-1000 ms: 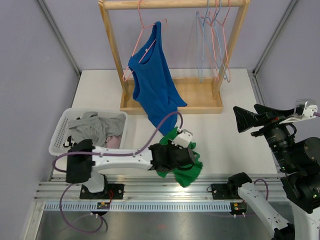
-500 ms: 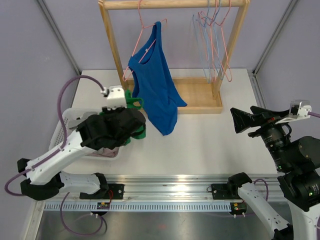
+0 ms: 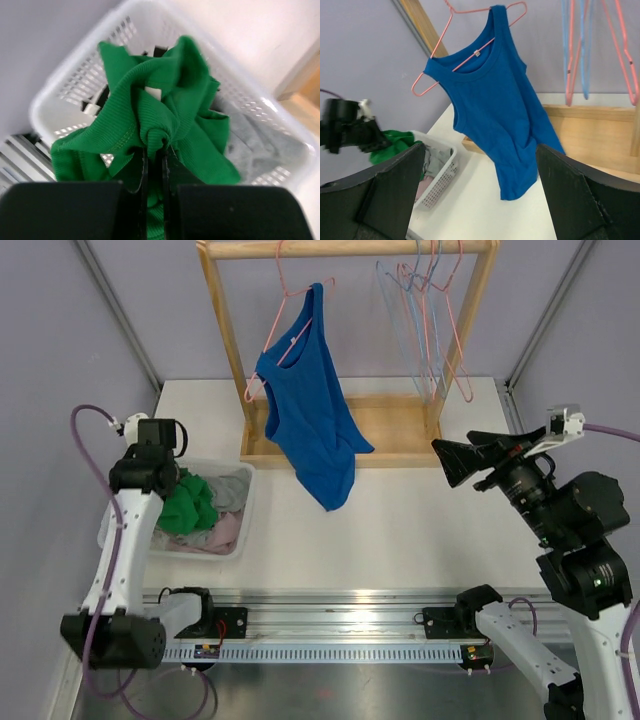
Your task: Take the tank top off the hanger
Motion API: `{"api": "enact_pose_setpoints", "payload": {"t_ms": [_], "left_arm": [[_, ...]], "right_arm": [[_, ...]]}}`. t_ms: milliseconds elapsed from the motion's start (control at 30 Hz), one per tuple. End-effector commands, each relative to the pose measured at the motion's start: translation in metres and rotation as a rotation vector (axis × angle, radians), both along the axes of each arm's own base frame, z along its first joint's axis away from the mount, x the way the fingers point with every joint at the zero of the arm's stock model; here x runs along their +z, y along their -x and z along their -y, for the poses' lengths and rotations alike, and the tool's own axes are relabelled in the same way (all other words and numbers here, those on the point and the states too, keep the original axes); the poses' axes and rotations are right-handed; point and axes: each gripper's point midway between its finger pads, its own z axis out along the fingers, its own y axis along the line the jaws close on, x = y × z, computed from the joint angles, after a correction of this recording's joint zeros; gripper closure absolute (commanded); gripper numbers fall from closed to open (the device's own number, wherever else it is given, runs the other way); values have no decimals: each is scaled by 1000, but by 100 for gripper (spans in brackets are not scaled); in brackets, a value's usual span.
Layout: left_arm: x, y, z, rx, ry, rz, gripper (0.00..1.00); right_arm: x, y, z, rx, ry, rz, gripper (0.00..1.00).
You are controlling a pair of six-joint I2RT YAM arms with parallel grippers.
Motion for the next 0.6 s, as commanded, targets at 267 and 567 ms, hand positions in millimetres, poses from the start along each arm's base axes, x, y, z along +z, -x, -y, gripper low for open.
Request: {"api": "enact_pose_setpoints", "payload": {"t_ms": [267,567], "left_arm": [[-148,-26,13,-109,324,-351,80],[-52,-27,19,-151,292,-55,16]], "right_arm": [[0,-11,-38,191,-12,4,0],[-6,-25,-47,214,2,-49,0]]}}
